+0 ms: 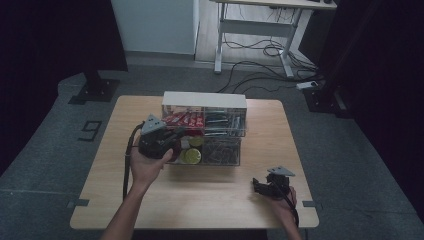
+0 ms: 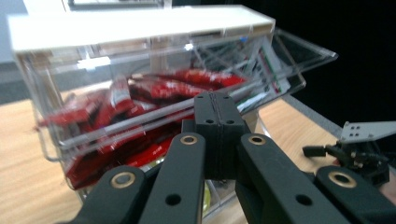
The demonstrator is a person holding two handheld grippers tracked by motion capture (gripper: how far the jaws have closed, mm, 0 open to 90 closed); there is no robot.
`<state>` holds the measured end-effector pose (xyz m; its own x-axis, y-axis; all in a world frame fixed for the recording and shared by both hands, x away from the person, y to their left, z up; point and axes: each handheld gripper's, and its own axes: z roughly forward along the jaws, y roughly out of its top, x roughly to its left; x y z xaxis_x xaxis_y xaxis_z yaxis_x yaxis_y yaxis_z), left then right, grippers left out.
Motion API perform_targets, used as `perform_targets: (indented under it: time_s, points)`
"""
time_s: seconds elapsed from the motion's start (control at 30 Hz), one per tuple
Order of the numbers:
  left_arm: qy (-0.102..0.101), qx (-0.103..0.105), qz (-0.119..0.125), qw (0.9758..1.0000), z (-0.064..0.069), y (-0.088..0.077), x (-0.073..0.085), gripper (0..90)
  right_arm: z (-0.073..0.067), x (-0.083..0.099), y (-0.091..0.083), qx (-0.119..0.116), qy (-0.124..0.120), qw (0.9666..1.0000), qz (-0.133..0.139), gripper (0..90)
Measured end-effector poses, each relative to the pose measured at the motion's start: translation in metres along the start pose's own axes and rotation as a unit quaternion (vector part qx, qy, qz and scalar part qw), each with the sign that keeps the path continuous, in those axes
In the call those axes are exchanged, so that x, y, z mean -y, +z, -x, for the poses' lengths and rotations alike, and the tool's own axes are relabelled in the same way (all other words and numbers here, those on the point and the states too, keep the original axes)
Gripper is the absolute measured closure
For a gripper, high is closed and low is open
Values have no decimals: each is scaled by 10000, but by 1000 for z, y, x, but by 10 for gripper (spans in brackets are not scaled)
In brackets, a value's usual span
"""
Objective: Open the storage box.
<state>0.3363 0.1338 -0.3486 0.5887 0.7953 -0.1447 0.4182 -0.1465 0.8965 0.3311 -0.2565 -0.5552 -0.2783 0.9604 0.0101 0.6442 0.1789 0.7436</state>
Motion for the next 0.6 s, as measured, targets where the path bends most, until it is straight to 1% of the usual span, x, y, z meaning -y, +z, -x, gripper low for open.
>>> perform_targets:
  time_s: [0.17,0.2,0.3,0.6]
  points:
    - [-23,46,-114,9999,-1,7,4,900,0,0,0,2,6,10000,6,157]
    - [-2,-5,-135,9999,0,9,4,900,0,0,0,1,7,10000,5,157]
    - [-3,-27,-177,9998,-1,11,2,900,0,0,0,-1,9,10000,5,157]
    - [-17,-120,-79,9999,-6,9,-10,900,0,0,0,-4,-13,10000,5,157]
